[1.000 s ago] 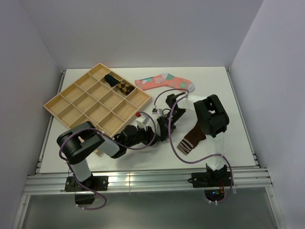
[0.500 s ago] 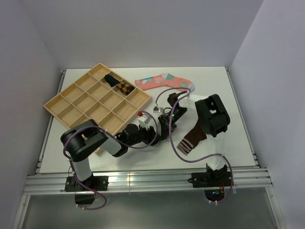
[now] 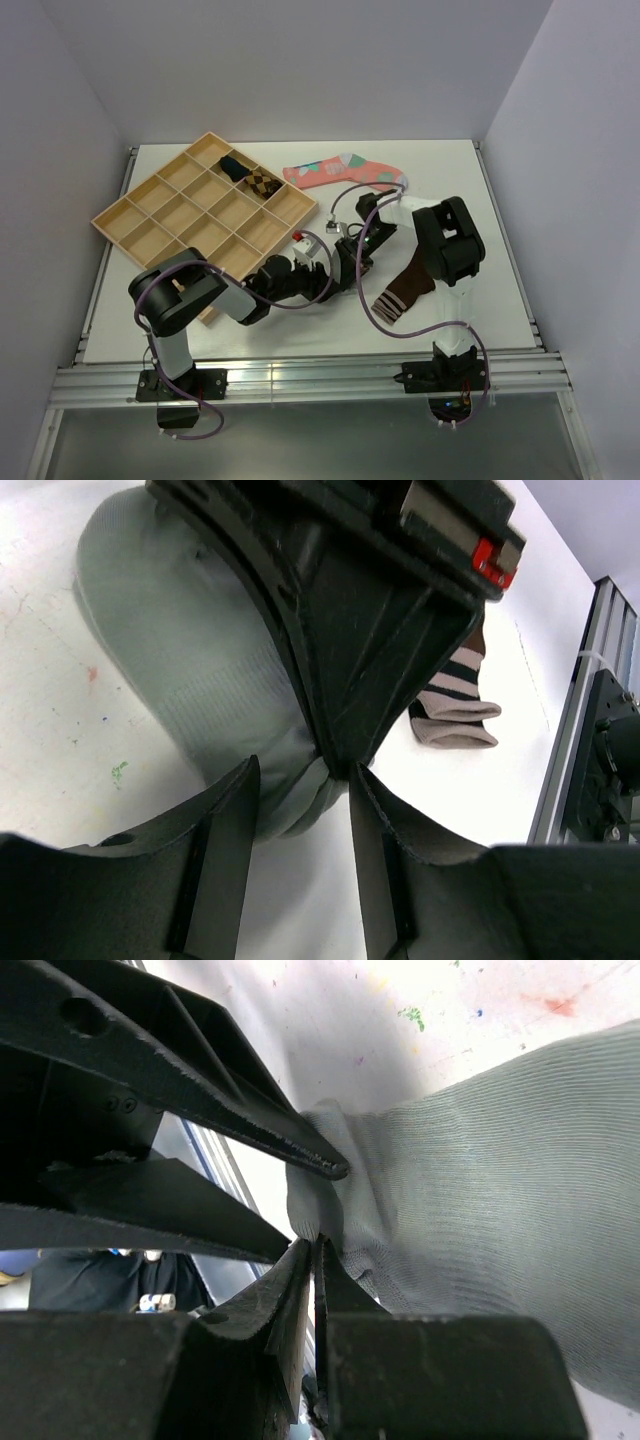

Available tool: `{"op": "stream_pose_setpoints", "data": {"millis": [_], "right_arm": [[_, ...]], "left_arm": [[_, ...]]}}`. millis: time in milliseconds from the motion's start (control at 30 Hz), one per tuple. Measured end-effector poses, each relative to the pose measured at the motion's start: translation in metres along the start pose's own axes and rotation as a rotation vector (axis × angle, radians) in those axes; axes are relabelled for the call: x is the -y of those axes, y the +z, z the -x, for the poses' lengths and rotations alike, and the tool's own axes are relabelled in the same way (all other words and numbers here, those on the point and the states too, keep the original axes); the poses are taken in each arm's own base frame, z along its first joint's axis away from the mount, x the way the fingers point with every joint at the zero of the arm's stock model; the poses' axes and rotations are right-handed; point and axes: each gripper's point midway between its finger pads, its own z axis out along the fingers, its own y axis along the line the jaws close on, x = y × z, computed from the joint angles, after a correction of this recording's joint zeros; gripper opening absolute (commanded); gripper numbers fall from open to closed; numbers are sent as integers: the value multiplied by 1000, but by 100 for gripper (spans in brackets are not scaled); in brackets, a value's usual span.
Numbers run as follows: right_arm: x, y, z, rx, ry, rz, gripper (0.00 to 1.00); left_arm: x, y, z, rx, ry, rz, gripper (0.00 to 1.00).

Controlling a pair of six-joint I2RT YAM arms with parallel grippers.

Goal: Roll the socks
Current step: Roll the sock at the center of the board.

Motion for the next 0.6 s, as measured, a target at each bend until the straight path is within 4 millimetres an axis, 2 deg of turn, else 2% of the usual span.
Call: {"op": "stream_pose_setpoints", "data": {"millis": [467, 600], "right_arm": [[-2, -5, 6, 21, -2, 8, 9], [-1, -5, 7, 23, 0, 7, 9]], "left_arm": [[-5, 1, -11, -59, 7, -12, 46], [-7, 3, -12, -70, 5, -6, 42]]}}
